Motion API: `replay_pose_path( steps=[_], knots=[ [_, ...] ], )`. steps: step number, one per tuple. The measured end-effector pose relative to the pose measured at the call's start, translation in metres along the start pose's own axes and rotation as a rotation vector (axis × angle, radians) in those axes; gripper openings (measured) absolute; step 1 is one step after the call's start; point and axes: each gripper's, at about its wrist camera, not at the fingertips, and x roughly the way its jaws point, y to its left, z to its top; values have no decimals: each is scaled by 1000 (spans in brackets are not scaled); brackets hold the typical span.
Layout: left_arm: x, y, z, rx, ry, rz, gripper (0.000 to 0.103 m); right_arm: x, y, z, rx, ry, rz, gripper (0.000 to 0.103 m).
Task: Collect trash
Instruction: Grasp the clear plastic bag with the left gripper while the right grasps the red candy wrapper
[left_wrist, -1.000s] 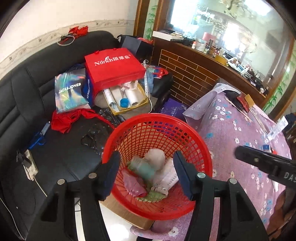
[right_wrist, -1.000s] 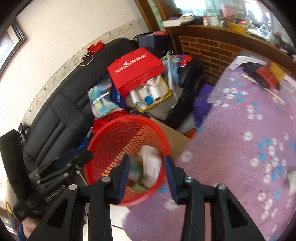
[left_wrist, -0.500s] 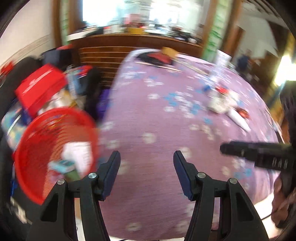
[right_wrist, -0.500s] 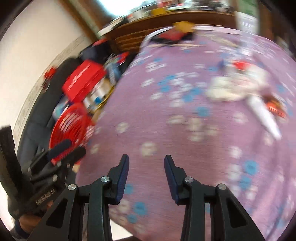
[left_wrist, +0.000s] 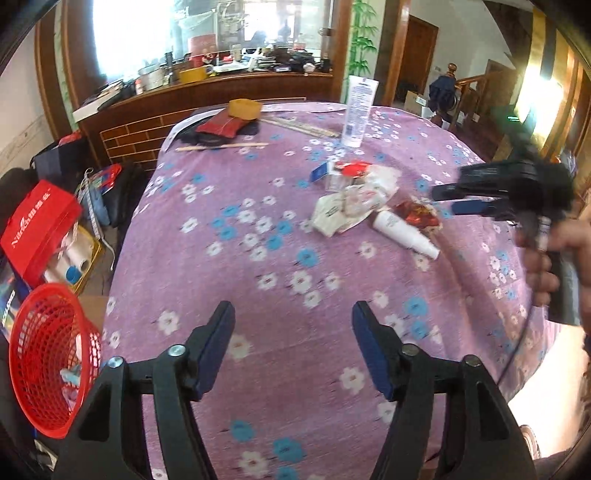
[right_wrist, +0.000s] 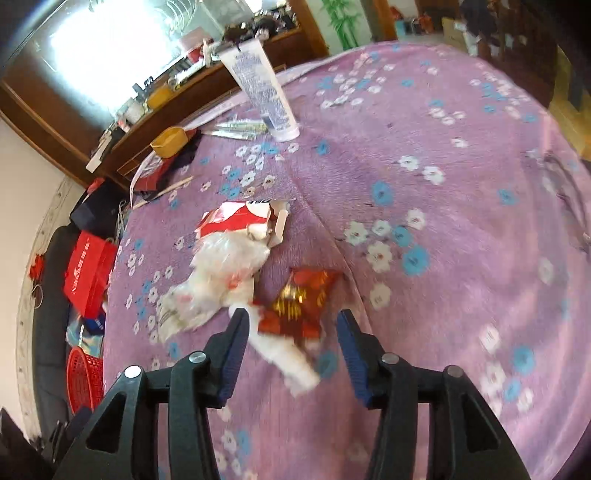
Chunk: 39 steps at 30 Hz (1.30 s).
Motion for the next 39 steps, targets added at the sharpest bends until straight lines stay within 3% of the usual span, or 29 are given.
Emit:
replay_pose_path(
  steps=[6,10,11,17,26,28,29,30,34,39],
  knots=[
    [1,-17,23,37,-5,13,73,47,-3,22,-7,97,-28,54],
    [8,-25,45,49,-14,-6,76,55,-11,12,-21,122,-43,37],
    [11,-27,50,47,-13,-19,76,51,-15,9,-21,118,-41,29],
    [52,-53,81,55,26,-89,76,3,-33,-19,-1,30,17,29],
    [139,-96,117,97,84,-53,75,-49,-56,-71,23,-17,10,29],
    [158,-102,119,116,107,-10,69,-55,-59,-78,32,-17,9,29],
    [168,-104,120,119,119,-7,53,-58,-61,-81,34,-17,9,29],
    [173,-104,120,119,121,-1,44,-62,-61,-85,30,-20,5,29],
    [166,-100,119,96,74,-14,43,-72,-61,-93,10,-33,-10,29],
    [126,-82,102,18,21,-54,43,-70,-48,-95,-14,-43,-1,29]
  ],
)
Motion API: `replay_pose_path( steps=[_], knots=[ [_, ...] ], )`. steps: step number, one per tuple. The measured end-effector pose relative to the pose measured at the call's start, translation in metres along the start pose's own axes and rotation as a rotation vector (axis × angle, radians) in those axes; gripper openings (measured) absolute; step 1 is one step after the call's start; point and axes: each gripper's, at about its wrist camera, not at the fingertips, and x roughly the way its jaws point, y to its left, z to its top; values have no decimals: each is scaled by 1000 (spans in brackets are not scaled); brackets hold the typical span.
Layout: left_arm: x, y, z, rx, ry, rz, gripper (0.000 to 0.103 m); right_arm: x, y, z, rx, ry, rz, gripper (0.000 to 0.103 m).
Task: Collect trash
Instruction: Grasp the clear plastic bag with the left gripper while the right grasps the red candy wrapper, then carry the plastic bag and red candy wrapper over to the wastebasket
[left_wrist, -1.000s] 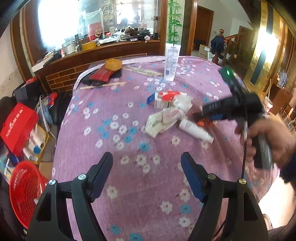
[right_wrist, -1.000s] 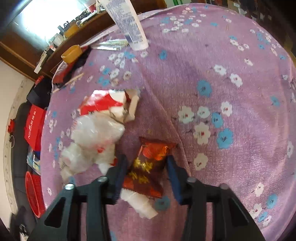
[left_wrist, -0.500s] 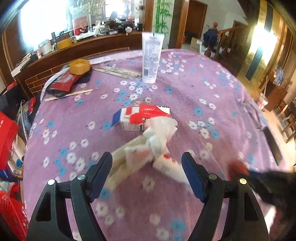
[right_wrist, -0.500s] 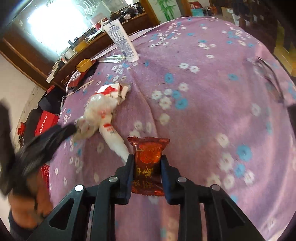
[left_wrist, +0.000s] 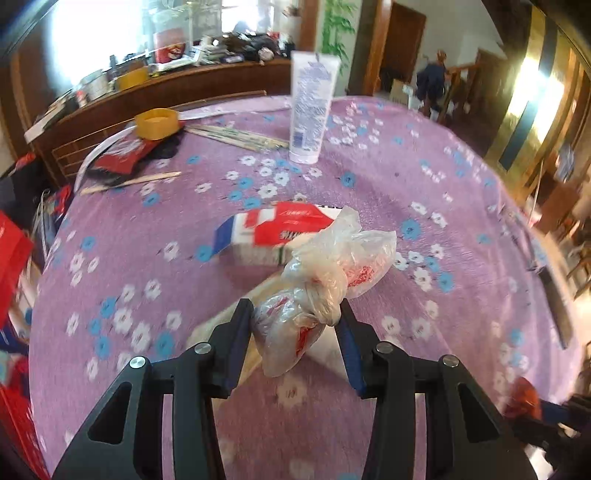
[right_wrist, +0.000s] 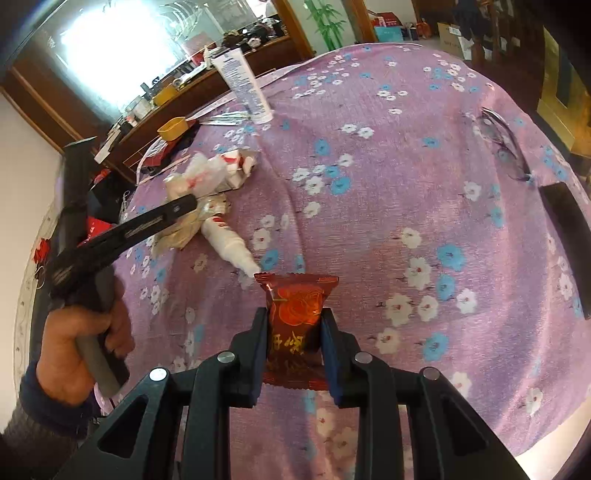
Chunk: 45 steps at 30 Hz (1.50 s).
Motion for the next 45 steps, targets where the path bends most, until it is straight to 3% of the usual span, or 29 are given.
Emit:
replay_pose_path(
  steps=[3,7,11,16,28,45],
  knots=[
    [-30,10,-23,-16,-29,16,43,7,18,-1,-41,7,17,29],
    [-68,34,-66,-68,-65,92,43,19,46,-4,-113,20,34,29],
    [-88,62,-100,-158,-57,145,44,31,76,-12,-185,45,54,29],
    [-101,88,-120,-213,-43,179,44,38,106,-21,-257,60,74,29],
    [-126,105,-142,-211,-54,221,44,42,157,-37,-359,65,110,29],
    [-143,133,-150,-211,-78,286,44,52,198,-44,-425,80,128,29]
  ],
)
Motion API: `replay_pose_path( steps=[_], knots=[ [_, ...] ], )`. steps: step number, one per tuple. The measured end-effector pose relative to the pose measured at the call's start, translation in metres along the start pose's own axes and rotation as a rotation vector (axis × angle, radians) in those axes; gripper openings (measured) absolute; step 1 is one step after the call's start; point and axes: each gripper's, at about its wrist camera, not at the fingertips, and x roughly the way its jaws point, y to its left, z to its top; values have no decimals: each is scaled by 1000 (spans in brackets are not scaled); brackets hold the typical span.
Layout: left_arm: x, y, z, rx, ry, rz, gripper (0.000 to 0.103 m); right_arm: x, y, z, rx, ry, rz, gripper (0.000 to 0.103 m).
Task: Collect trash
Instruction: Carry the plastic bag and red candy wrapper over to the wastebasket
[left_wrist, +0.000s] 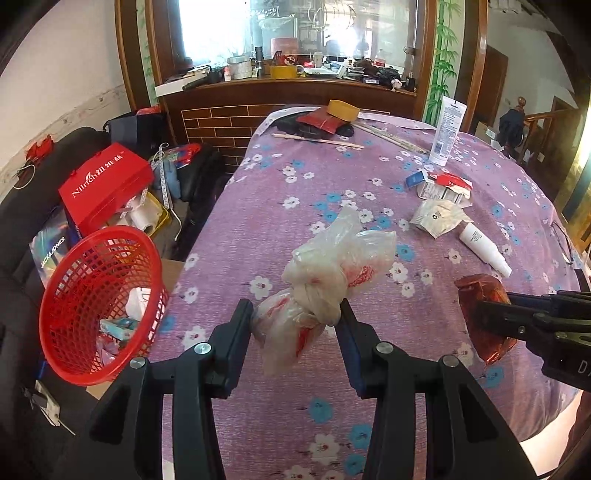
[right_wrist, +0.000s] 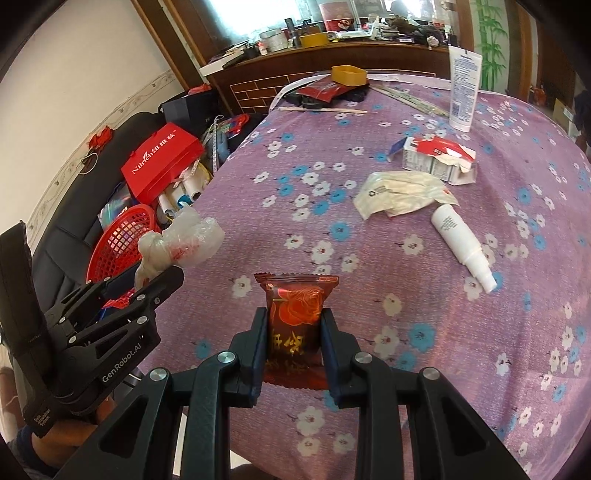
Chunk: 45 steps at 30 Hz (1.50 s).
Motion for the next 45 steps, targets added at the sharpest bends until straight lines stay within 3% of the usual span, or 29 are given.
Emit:
replay_pose_path(
  steps=[19,45],
  knots=[
    [-9,13,0,0,-26,26,44,3,20,6,-39,0,13,29],
    [-18,55,-7,-85,-30,71,44,20,53,13,-107,26,43,29]
  ],
)
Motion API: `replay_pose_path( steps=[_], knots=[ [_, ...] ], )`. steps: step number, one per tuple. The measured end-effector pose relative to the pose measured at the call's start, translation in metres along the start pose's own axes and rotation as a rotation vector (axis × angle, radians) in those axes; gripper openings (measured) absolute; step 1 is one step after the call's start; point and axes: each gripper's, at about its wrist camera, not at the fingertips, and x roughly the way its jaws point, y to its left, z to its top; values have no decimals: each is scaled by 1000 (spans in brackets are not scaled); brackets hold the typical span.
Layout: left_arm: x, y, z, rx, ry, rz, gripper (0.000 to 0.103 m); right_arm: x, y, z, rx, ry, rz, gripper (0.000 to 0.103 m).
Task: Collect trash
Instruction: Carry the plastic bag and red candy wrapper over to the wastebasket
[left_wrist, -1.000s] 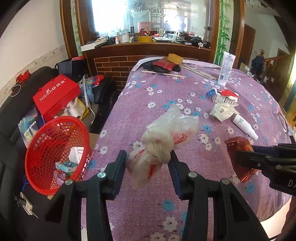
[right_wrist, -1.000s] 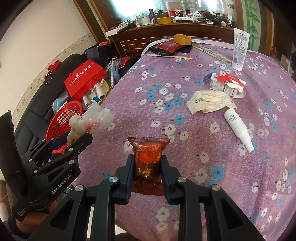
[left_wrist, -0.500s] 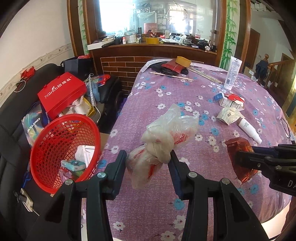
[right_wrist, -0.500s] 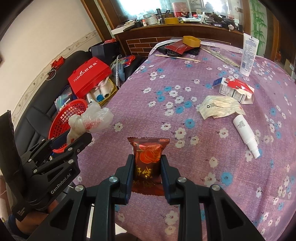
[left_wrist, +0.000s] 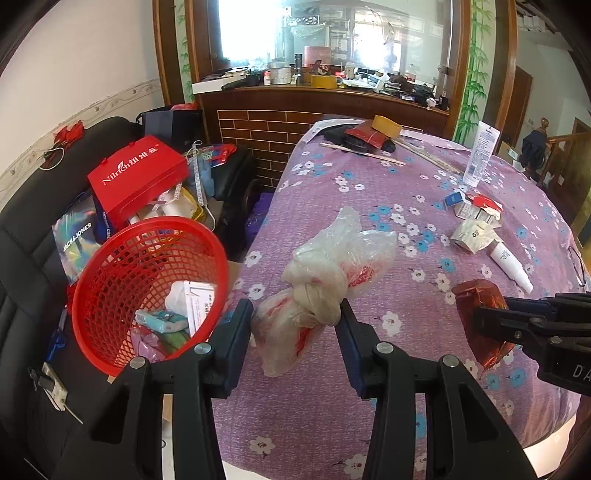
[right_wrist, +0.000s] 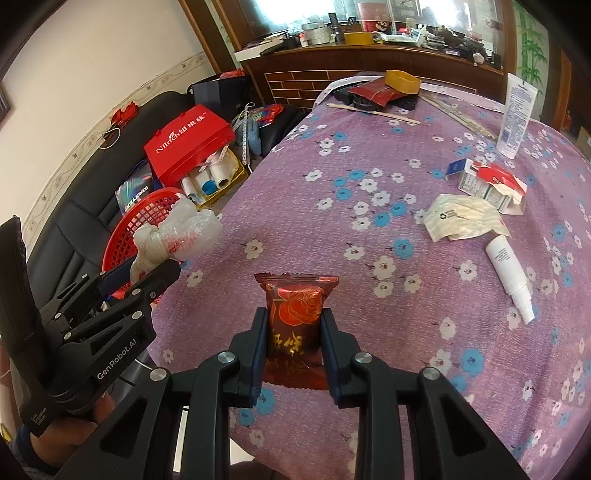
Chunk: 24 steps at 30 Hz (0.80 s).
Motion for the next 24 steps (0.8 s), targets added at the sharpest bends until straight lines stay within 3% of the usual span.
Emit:
replay_pose_path(
  steps=[24],
  knots=[
    [-14,53,-8,-78,-14,68,44,20,43,9,-70,8,58,29]
  ],
)
